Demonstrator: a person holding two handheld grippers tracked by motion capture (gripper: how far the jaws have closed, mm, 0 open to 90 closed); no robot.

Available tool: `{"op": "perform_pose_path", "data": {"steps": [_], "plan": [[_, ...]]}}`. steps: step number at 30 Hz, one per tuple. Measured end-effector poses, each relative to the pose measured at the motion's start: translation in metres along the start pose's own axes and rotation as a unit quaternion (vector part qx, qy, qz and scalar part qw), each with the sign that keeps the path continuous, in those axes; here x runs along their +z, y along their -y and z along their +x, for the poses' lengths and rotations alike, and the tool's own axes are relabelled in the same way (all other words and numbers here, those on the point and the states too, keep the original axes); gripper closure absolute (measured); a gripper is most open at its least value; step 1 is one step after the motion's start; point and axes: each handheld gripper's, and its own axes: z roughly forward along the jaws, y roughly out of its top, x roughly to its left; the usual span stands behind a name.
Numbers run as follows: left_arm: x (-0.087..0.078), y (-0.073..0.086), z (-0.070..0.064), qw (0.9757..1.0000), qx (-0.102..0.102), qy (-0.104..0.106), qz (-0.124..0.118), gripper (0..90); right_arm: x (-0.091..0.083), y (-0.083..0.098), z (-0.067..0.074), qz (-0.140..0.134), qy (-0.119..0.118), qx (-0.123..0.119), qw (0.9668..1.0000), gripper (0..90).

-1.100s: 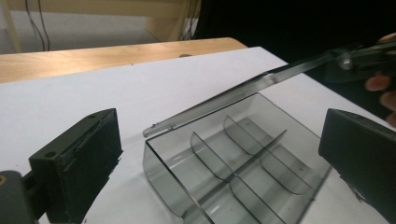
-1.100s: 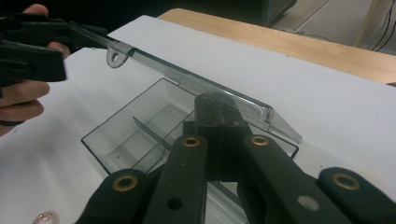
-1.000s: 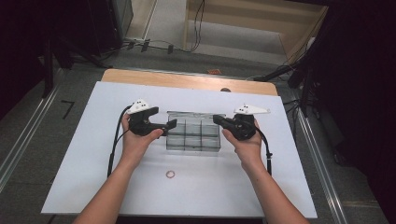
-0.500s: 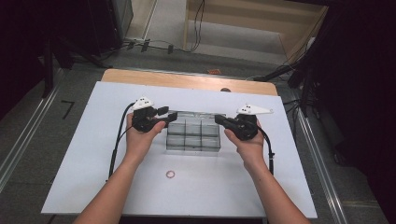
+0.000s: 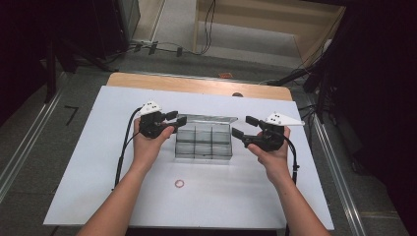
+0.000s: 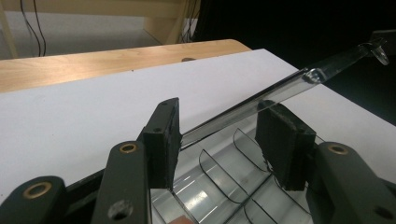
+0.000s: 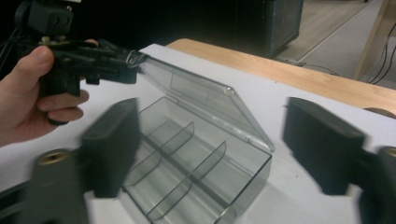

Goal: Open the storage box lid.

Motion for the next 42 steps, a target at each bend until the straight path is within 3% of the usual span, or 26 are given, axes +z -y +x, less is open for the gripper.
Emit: {"op": "perform_pose_path", "data": {"steps": [2,3,6,11,12,15,21,24,31,37,42], "plan": [[0.001,0.0,0.0,1.0,-0.001,0.0,0.0,49.8,0.003,-0.001,-0.003,-0.002,0.0,0.006,1.0,1.2],[0.001,-0.001,0.001,1.0,-0.001,0.0,-0.001,49.8,0.005,-0.002,-0.006,-0.003,-0.008,0.009,0.9999,0.0],[0.001,-0.001,0.002,1.0,-0.004,0.0,-0.002,50.4,0.012,-0.001,-0.014,-0.004,-0.029,0.023,0.9993,0.0],[0.003,-0.003,0.004,1.0,-0.008,0.002,-0.004,51.6,0.026,0.002,-0.023,0.011,-0.015,0.023,0.9996,0.0],[0.003,-0.003,0.005,0.9999,-0.009,0.004,-0.004,51.6,0.03,0.003,-0.024,0.014,-0.02,0.024,0.9994,0.0],[0.005,-0.004,0.006,0.9999,-0.013,0.004,-0.008,52.5,0.038,0.005,-0.027,0.015,-0.03,0.027,0.9991,4.9],[0.007,-0.005,0.008,0.9998,-0.018,0.007,-0.009,53.7,0.048,0.006,-0.029,0.02,-0.002,0.024,0.9995,26.9],[0.009,-0.004,0.01,0.9998,-0.017,0.005,-0.009,54.2,0.052,0.007,-0.032,0.025,0.001,0.02,0.9995,37.9],[0.015,-0.002,0.016,0.9995,-0.029,0.009,-0.011,56.8,0.059,0.007,-0.038,0.024,0.008,0.023,0.9994,54.4],[0.019,-0.003,0.02,0.9994,-0.031,0.008,-0.015,59.7,0.063,0.007,-0.041,0.019,0.01,0.015,0.9997,62.3],[0.022,-0.004,0.024,0.9991,-0.038,0.006,-0.019,63.2,0.067,0.007,-0.046,0.013,0.01,0.022,0.9996,67.9]]}}
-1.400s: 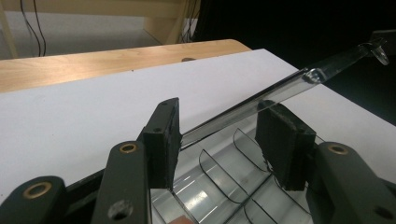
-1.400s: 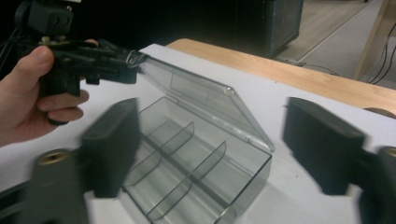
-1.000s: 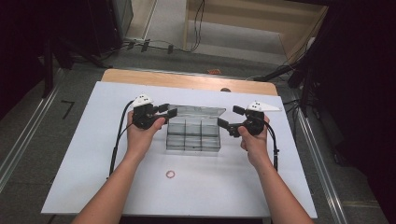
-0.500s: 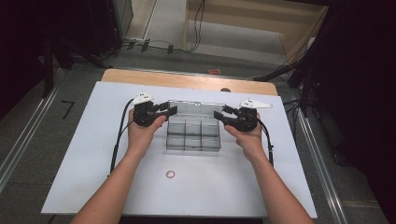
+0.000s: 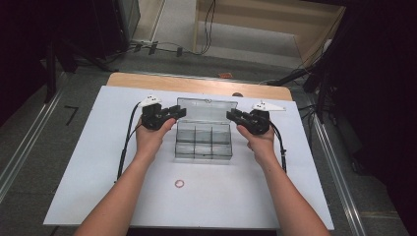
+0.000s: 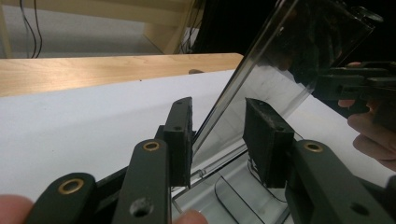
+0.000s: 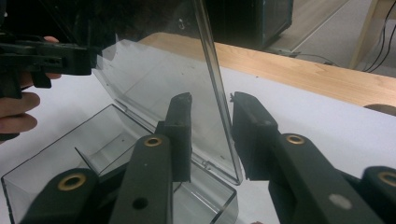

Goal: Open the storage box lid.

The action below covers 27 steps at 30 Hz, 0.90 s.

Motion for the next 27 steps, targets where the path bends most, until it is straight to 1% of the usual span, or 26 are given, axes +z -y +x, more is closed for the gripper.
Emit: {"op": "perform_pose_path", "data": {"steps": [2,6,7,10,12,17,20,23,25,27], "plan": [[0.001,0.0,0.001,1.0,-0.002,-0.001,-0.001,64.0,0.001,0.0,-0.002,0.001,0.0,0.004,1.0,69.0],[0.003,0.0,0.004,1.0,-0.007,0.0,-0.001,65.3,0.003,-0.001,-0.003,0.0,0.003,0.004,1.0,69.7],[0.004,-0.001,0.004,1.0,-0.008,-0.001,-0.001,65.6,0.004,-0.001,-0.003,0.0,0.005,0.008,1.0,70.0],[0.006,-0.002,0.005,1.0,-0.008,-0.005,0.001,67.0,0.006,-0.001,-0.005,0.001,0.009,0.004,0.9999,71.6],[0.007,-0.002,0.006,0.9999,-0.007,-0.008,0.001,68.1,0.007,-0.002,-0.006,0.003,0.012,0.008,0.9999,72.3],[0.011,-0.001,0.01,0.9998,-0.018,-0.013,-0.001,70.8,0.012,-0.003,-0.008,0.005,0.023,0.014,0.9996,73.9],[0.013,0.0,0.013,0.9995,-0.03,-0.012,-0.002,71.2,0.015,-0.004,-0.01,0.006,0.023,0.022,0.9995,74.7],[0.015,0.0,0.016,0.9994,-0.033,-0.013,0.002,72.6,0.017,-0.004,-0.012,0.01,0.024,0.027,0.9993,75.5],[0.017,0.0,0.017,0.9993,-0.035,-0.015,0.004,73.7,0.018,-0.004,-0.014,0.009,0.023,0.042,0.9988,75.9],[0.018,0.0,0.019,0.9989,-0.043,-0.016,0.005,74.8,0.021,-0.004,-0.015,0.011,0.025,0.051,0.9983,76.3]]}}
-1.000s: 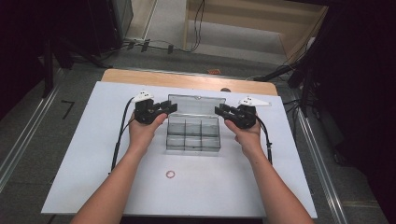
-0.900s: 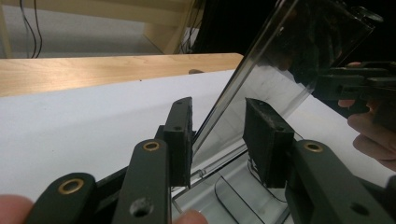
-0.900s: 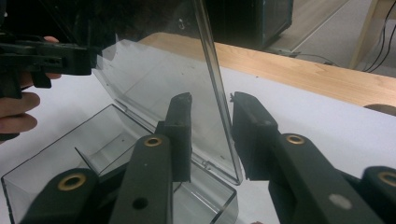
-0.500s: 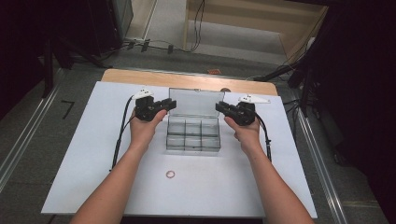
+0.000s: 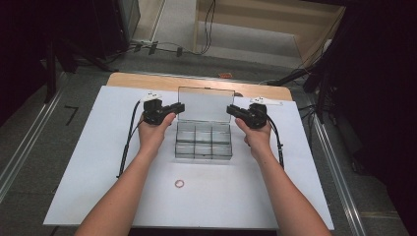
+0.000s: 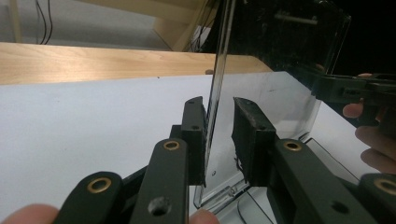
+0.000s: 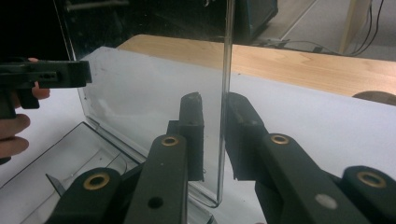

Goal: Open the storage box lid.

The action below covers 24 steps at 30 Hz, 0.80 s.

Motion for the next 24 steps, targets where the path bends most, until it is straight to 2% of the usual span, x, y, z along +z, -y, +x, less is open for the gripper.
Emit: {"op": "perform_pose_path", "data": {"steps": [9,14,18,21,24], "plan": [[0.005,-0.001,0.006,0.9999,-0.01,0.003,0.013,76.5,0.007,0.001,-0.01,0.0,-0.019,0.037,0.9991,76.9],[0.008,0.001,0.01,0.9997,-0.021,0.005,0.013,76.1,0.01,0.004,-0.013,-0.004,-0.019,0.057,0.9982,76.3],[0.011,0.003,0.011,0.9993,-0.034,0.004,0.016,75.0,0.014,0.006,-0.013,-0.003,-0.013,0.063,0.9979,74.6],[0.012,0.004,0.013,0.9983,-0.054,0.003,0.022,74.7,0.016,0.008,-0.014,-0.002,-0.01,0.061,0.9981,72.9],[0.013,0.005,0.014,0.9979,-0.058,0.002,0.03,73.7,0.018,0.01,-0.013,0.006,-0.002,0.059,0.9982,71.3]]}}
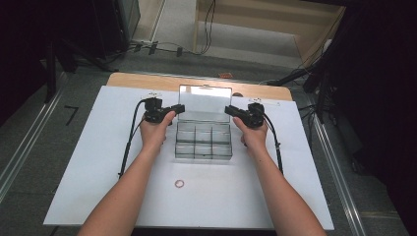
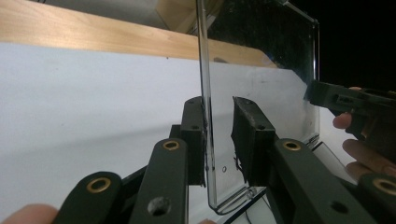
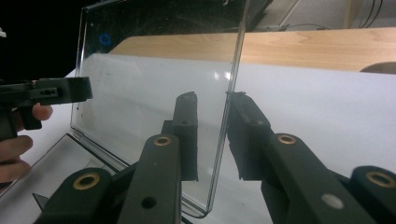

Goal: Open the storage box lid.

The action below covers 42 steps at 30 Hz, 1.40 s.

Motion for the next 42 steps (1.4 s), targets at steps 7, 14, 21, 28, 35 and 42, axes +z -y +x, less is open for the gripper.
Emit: {"op": "perform_pose_path", "data": {"steps": [7,14,21,28,35,42], "plan": [[0.002,0.002,0.002,1.0,-0.004,-0.001,0.007,71.6,0.004,0.002,-0.001,0.006,0.005,0.006,1.0,68.1],[0.004,0.004,0.004,0.9996,-0.022,0.002,0.015,71.1,0.006,0.005,-0.001,0.011,0.007,0.009,0.9999,65.3],[0.006,0.006,0.004,0.9995,-0.02,-0.003,0.023,67.2,0.009,0.009,-0.004,0.019,0.004,0.02,0.9996,62.6],[0.008,0.008,0.005,0.9994,-0.017,-0.008,0.03,64.3,0.011,0.011,-0.007,0.029,-0.007,0.038,0.9989,60.8],[0.009,0.01,0.006,0.999,-0.012,-0.009,0.042,59.5,0.014,0.015,-0.009,0.037,-0.014,0.056,0.9976,56.2],[0.011,0.011,0.003,0.9984,-0.008,-0.015,0.054,52.5,0.018,0.016,-0.009,0.05,-0.013,0.063,0.9967,50.9]]}}
